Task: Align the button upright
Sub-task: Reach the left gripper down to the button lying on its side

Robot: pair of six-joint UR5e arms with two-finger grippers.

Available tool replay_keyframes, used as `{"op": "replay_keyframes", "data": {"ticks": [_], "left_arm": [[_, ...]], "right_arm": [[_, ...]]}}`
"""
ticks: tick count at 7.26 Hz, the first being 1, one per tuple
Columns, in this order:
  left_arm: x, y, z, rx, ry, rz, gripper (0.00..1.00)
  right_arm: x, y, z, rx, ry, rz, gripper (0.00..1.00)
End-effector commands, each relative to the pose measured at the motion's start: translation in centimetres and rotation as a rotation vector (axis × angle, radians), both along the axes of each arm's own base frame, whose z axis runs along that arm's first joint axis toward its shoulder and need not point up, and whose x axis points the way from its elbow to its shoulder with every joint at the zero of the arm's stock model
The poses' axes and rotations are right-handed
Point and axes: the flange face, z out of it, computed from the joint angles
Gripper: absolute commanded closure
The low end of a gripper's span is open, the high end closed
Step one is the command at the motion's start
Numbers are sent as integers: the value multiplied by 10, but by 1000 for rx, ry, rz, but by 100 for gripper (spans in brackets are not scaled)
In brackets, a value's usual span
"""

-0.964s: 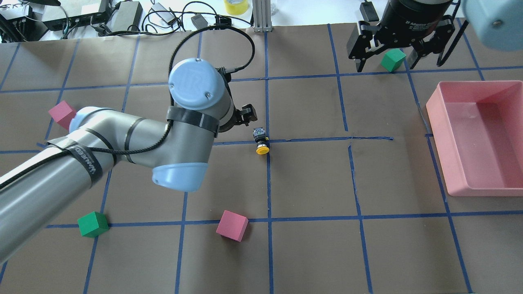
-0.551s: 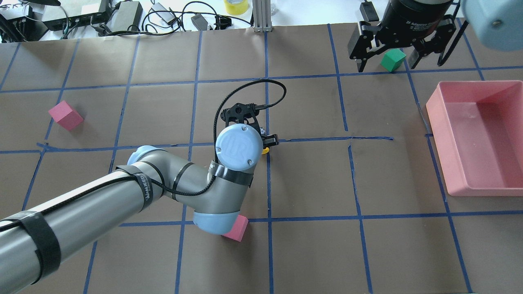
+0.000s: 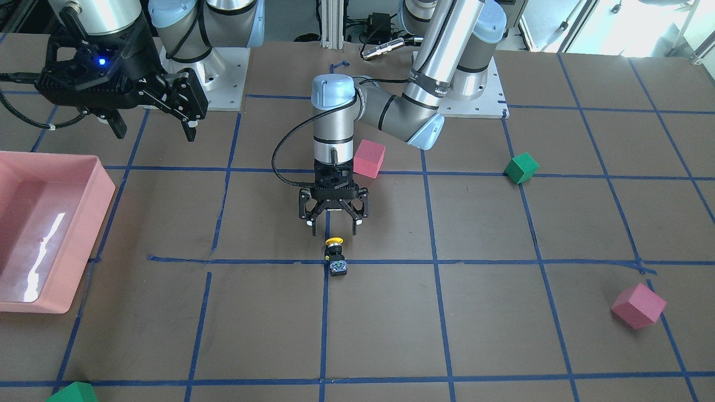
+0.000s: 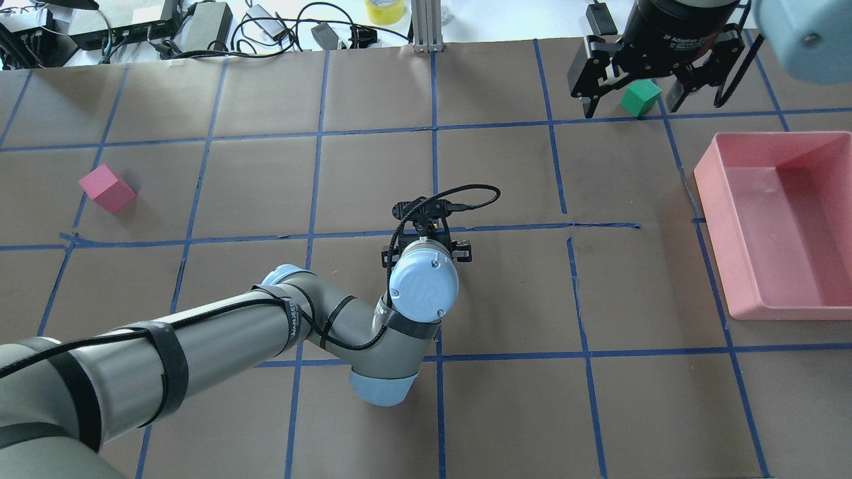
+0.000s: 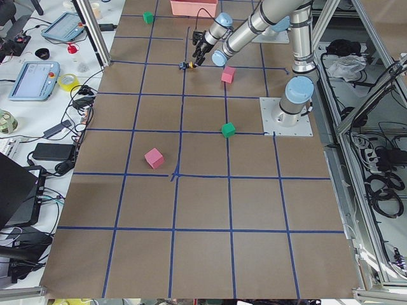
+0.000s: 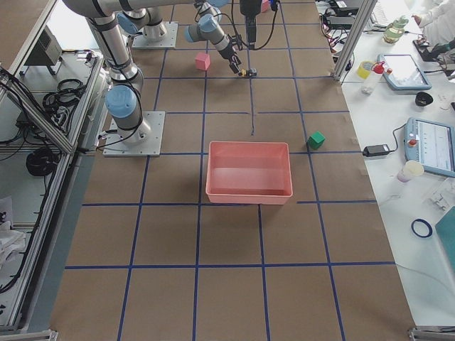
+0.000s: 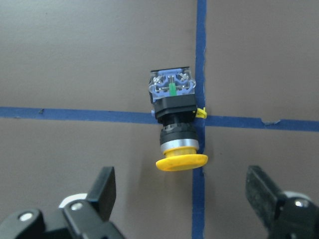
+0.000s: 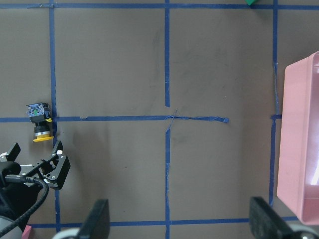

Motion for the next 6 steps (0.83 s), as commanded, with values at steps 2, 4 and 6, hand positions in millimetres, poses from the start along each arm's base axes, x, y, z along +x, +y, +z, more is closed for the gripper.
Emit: {"op": "replay_keyframes", "data": {"ticks": [2,4,6], "left_arm": [[-6,-12,-19,-43,-14,-31,15],[-1,-16,-24,-48,-27,-24,22],[2,-19,-23,-60,-52,-14,58]], "right_arm": [[0,0,-1,2,0,-3,0],[0,0,-1,2,0,-1,0],[0,0,-1,2,0,-1,0]]}}
